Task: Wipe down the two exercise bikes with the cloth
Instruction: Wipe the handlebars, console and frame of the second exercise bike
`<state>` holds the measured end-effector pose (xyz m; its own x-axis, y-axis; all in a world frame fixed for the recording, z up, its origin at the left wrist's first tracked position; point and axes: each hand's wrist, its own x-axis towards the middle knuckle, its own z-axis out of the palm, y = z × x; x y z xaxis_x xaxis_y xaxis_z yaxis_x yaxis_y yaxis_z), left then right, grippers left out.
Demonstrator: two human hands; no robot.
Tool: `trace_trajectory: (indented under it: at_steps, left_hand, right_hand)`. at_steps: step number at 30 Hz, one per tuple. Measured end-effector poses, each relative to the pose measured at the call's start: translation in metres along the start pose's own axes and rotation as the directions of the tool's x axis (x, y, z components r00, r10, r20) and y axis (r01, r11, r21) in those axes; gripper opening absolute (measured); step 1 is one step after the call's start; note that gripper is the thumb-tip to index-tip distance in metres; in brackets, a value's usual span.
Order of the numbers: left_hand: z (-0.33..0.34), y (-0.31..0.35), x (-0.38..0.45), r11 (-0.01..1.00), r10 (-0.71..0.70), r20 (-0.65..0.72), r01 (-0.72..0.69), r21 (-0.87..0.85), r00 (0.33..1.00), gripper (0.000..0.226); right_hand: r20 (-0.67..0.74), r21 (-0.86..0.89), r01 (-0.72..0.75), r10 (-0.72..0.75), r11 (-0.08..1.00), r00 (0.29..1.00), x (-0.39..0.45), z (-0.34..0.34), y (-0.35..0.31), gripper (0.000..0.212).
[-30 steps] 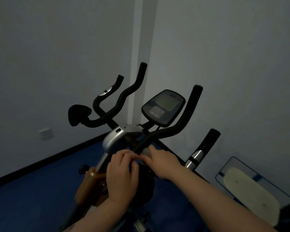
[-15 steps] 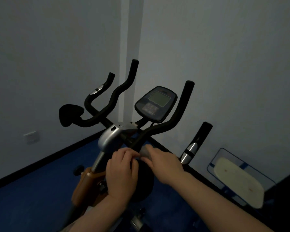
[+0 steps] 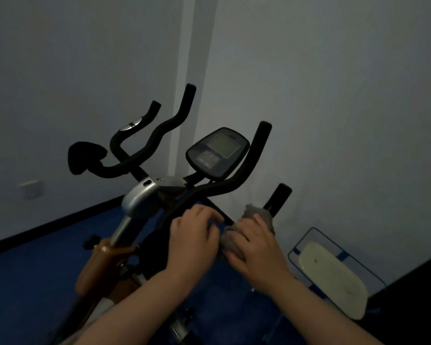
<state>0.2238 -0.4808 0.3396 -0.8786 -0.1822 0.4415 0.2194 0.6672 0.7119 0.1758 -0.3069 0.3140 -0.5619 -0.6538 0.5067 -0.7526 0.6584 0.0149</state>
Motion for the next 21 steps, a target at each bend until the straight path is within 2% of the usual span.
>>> trace_trajectory:
  at_steps: [2, 5, 7, 10, 12, 14, 16, 18, 20, 21]
  left_hand:
    - [0.011, 0.005, 0.005, 1.000, -0.020, 0.114, 0.018, 0.014, 0.993, 0.020]
    - [0.021, 0.000, 0.008, 0.973, -0.057, 0.275, -0.008, 0.229, 0.960, 0.022]
    - [0.023, -0.005, 0.007, 0.927, -0.036, 0.334, -0.093, 0.363, 0.942, 0.029]
    - [0.024, -0.008, 0.003, 0.872, -0.025, 0.380, -0.165, 0.461, 0.925, 0.044]
    - [0.026, -0.010, 0.003, 0.874, -0.032, 0.383, -0.160, 0.459, 0.923, 0.044]
    - [0.026, -0.011, 0.003, 0.880, -0.032, 0.385, -0.156, 0.448, 0.923, 0.043]
    - [0.025, -0.012, 0.002, 0.885, -0.038, 0.389, -0.150, 0.440, 0.921, 0.044]
    - [0.025, -0.012, 0.002, 0.887, -0.048, 0.380, -0.135, 0.441, 0.924, 0.043]
    - [0.026, -0.011, 0.002, 0.887, -0.053, 0.368, -0.125, 0.445, 0.928, 0.041]
    - [0.025, -0.011, 0.002, 0.886, -0.055, 0.361, -0.121, 0.447, 0.931, 0.040]
  right_hand:
    - [0.060, -0.058, 0.106, -0.103, 0.993, 0.993, 0.004, -0.016, 0.028, 0.034]
    - [-0.009, -0.166, 0.017, -0.019, 0.986, 1.000, 0.019, -0.042, 0.066, 0.034]
    - [-0.055, -0.230, -0.019, 0.006, 0.973, 0.998, 0.024, -0.041, 0.068, 0.032]
    - [-0.162, -0.261, -0.151, 0.111, 0.953, 0.980, 0.031, -0.036, 0.073, 0.029]
    - [-0.191, -0.150, -0.291, 0.261, 0.945, 0.946, 0.042, -0.039, 0.081, 0.027]
    - [-0.147, 0.060, -0.402, 0.406, 0.914, 0.902, 0.052, -0.042, 0.082, 0.023]
    - [-0.161, 0.257, -0.471, 0.518, 0.844, 0.840, 0.056, -0.037, 0.082, 0.021]
    - [-0.231, 0.391, -0.536, 0.643, 0.749, 0.730, 0.057, -0.031, 0.076, 0.023]
    - [-0.268, 0.556, -0.578, 0.787, 0.597, 0.555, 0.055, -0.019, 0.059, 0.026]
    - [-0.264, 0.674, -0.542, 0.849, 0.502, 0.458, 0.054, -0.012, 0.047, 0.029]
